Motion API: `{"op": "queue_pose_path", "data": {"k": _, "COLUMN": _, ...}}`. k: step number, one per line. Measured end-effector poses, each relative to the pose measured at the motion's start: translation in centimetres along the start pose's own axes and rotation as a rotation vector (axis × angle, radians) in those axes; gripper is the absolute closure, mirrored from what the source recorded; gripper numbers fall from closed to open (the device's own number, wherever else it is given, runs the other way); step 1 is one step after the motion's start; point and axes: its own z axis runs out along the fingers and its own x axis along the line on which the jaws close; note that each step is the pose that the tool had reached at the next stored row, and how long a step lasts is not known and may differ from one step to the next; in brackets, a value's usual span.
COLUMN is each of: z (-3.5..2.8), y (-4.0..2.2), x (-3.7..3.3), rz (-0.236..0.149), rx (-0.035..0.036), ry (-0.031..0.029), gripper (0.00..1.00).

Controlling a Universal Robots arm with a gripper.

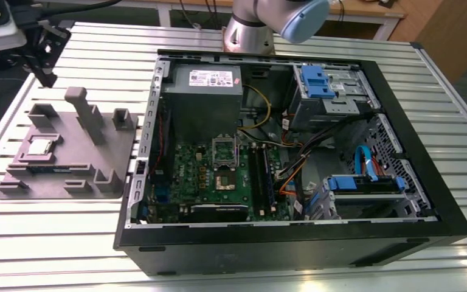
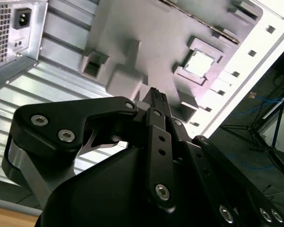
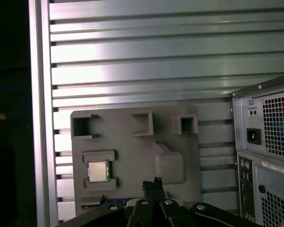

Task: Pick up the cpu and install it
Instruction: 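Reach for the cpu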

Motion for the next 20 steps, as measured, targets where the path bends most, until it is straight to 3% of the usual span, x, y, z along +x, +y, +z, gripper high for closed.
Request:
{"op": "queue_pose_path", "data": {"k": 10, "z": 0.19, "y": -0.36, "x": 4.32, "rz": 0.0, "rx": 0.0002, "ry": 0.0004, "gripper": 0.9}}
{"op": "queue_pose_path", "data": {"k": 14, "z": 0.19, "y": -0.44, "x": 4.58, "rz": 0.0, "rx": 0.0014, "ry": 0.0072, "gripper": 0.9}}
{"op": "queue_pose_path", "data": {"k": 17, "z": 0.2, "y": -0.45, "x": 4.72, "rz": 0.0, "rx": 0.0029, "ry": 0.0273, "gripper": 0.9}}
{"op": "queue_pose_path", "data": {"k": 20, "z": 0.19, "y": -0.47, "x": 4.97, "rz": -0.014, "rx": 0.0033, "ry": 0.0304, "gripper": 0.9}}
